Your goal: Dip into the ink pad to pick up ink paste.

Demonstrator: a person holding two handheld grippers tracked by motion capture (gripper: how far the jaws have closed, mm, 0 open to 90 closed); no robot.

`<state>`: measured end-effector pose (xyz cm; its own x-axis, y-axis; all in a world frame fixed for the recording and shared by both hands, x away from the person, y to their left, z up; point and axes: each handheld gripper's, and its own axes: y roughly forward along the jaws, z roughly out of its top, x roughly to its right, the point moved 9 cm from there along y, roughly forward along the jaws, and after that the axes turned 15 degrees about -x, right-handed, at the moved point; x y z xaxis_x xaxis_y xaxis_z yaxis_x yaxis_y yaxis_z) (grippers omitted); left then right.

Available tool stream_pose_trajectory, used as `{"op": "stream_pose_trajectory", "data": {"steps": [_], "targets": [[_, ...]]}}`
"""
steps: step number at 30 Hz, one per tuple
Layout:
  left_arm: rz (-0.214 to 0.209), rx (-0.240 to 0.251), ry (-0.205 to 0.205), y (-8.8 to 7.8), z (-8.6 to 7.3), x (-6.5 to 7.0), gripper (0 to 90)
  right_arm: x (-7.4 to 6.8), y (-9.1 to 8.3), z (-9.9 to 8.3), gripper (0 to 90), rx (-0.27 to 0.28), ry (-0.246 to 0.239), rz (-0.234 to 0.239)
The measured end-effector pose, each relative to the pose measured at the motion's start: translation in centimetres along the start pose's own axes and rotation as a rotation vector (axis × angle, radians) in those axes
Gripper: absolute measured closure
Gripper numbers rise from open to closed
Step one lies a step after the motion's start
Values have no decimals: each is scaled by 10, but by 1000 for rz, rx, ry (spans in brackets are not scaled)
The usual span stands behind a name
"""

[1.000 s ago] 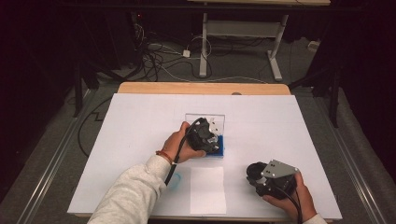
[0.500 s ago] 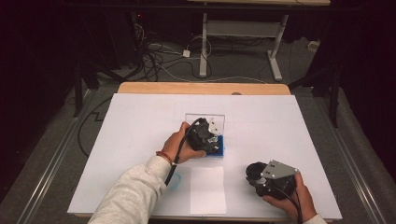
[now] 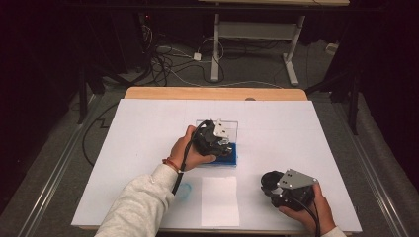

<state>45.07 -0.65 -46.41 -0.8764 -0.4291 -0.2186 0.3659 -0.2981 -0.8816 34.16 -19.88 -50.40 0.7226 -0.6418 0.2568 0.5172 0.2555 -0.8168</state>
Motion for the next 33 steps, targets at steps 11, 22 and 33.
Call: {"op": "stream_pose_trajectory", "data": {"steps": [11, 22, 33], "targets": [[-5, 107, -42, -32, -23, -5, 551, 2, -4, 2, 385, 19, 8, -9], [-15, 148, -72, -42, -51, -2, 551, 2, -5, 3, 385, 28, 0, -6], [-42, 177, -72, -51, -65, -1, 551, 4, -8, 4, 385, 39, 8, -6]]}}
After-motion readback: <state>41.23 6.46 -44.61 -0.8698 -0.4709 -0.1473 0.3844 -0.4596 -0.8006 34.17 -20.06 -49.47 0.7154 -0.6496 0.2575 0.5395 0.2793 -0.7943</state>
